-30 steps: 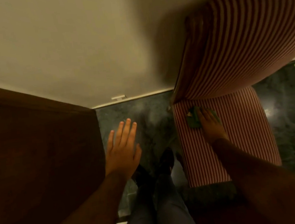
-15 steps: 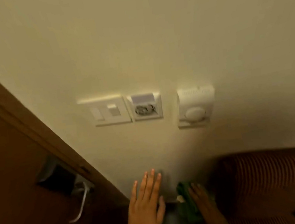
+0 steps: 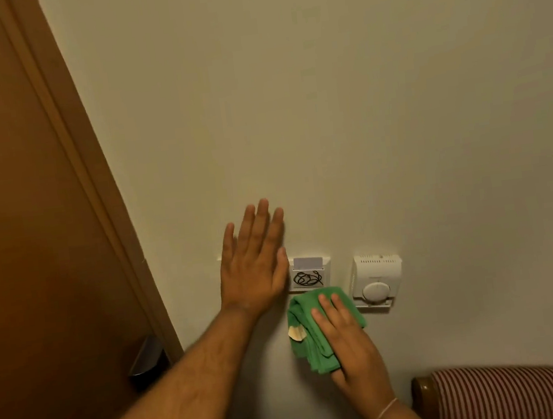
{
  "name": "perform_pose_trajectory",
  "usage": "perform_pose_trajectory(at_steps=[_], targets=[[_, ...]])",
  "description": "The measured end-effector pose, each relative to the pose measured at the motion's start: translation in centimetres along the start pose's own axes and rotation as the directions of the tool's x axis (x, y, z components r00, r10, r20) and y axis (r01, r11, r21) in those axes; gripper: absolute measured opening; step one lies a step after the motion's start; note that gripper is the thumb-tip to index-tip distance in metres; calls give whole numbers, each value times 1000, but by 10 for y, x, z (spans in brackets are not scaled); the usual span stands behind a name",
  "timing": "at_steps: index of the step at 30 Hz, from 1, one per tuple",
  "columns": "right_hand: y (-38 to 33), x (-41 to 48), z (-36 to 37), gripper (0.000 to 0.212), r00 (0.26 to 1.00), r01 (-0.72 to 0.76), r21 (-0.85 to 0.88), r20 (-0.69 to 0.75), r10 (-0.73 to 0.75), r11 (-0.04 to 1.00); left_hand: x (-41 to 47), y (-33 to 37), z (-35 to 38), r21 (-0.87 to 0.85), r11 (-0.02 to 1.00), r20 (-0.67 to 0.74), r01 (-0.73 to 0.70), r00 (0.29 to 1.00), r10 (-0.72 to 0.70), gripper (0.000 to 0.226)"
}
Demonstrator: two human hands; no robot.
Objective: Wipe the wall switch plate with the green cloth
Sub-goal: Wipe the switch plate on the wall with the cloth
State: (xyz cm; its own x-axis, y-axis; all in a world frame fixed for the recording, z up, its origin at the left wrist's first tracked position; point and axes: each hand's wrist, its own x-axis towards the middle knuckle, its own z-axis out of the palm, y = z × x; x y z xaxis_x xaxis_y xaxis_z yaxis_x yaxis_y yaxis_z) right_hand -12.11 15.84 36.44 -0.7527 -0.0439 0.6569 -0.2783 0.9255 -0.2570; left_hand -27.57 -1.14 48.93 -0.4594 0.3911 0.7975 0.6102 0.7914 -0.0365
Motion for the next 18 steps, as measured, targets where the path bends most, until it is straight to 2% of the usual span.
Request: perform_pose_trajectory(at_steps=[3, 6, 11, 12, 15, 18], targets=[[-1, 11, 5, 73, 999, 25, -96, -29, -28, 995, 31, -9, -1, -10, 1000, -68, 9, 998, -10, 77], [4, 17, 16, 78, 997, 58, -191, -32, -66, 980, 53, -13, 4, 1, 1000, -110, -24, 994, 24, 78], [19, 16, 36, 90, 999, 41, -231, -25, -48, 972, 61, -19, 25, 30, 997, -174, -75, 982, 79, 83], [23, 15, 39, 85, 999, 33, -226, -28, -41, 974, 60, -21, 30, 38, 996, -190, -82, 978, 88, 83], [28, 19, 44, 52, 997, -1, -189, -79, -14, 982, 62, -24, 39, 46, 995, -236, -93, 967, 101, 83], [23, 24, 55, 43, 990, -14, -132, -139, -5, 991, 62, -26, 44, 57, 993, -259, -105, 959, 117, 78]])
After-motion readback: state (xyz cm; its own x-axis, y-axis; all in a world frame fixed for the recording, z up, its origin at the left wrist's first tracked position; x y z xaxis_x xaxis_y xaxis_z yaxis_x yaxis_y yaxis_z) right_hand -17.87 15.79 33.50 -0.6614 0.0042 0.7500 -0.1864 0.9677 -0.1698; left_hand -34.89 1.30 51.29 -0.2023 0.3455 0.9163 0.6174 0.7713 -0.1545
